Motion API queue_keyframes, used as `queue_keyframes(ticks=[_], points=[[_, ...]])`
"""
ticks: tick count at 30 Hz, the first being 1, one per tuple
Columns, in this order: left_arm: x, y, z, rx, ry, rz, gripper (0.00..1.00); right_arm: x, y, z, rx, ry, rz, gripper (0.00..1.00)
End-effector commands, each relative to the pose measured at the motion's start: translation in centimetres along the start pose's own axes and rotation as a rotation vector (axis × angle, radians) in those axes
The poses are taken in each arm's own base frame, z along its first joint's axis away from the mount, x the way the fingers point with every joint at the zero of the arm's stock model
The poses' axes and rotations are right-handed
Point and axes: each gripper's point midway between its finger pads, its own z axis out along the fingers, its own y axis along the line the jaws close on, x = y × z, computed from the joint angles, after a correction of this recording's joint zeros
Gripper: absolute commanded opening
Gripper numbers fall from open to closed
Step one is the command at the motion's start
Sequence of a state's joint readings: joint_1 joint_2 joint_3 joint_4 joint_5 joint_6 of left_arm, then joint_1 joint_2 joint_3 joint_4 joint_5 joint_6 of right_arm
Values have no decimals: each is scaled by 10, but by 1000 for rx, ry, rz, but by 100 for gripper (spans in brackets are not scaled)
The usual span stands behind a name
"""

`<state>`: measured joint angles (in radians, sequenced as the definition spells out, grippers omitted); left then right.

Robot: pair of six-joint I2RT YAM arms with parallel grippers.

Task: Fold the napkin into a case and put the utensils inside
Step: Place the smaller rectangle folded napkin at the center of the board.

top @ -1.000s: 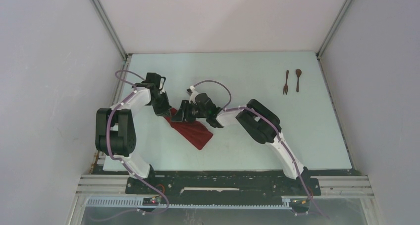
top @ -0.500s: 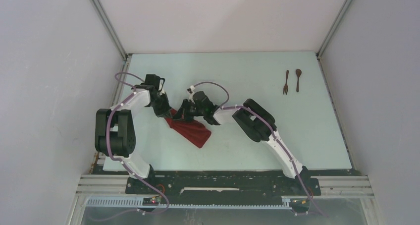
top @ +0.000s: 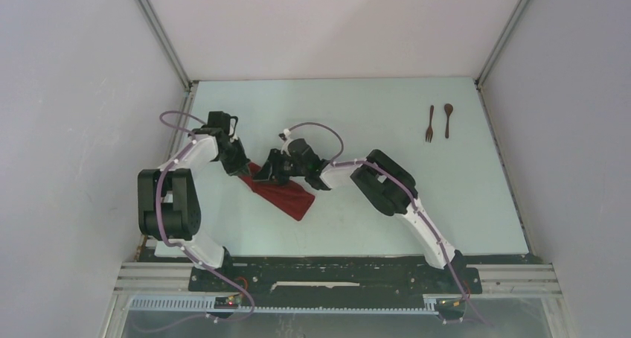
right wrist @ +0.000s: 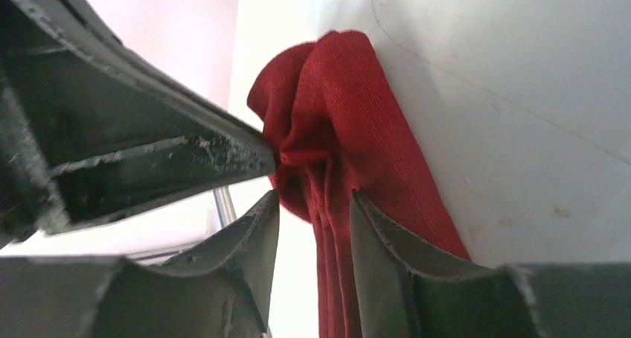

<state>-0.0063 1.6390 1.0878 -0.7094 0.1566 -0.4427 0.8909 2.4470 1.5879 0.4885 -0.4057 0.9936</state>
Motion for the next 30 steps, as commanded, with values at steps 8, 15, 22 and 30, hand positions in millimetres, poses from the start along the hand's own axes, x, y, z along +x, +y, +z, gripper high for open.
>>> queue_keyframes(ticks=[8,15,22,30], points=[[5,0,0,23,-19,-11,0,-13,23,-20,-177,51,125,40],[6,1,1,23,-17,-8,0,-20,17,-3,-155,50,138,34],[2,-3,-5,39,-39,-2,0,-10,14,9,-140,79,136,19],[-5,-7,-9,44,-56,-9,0,17,19,11,-108,118,74,5]])
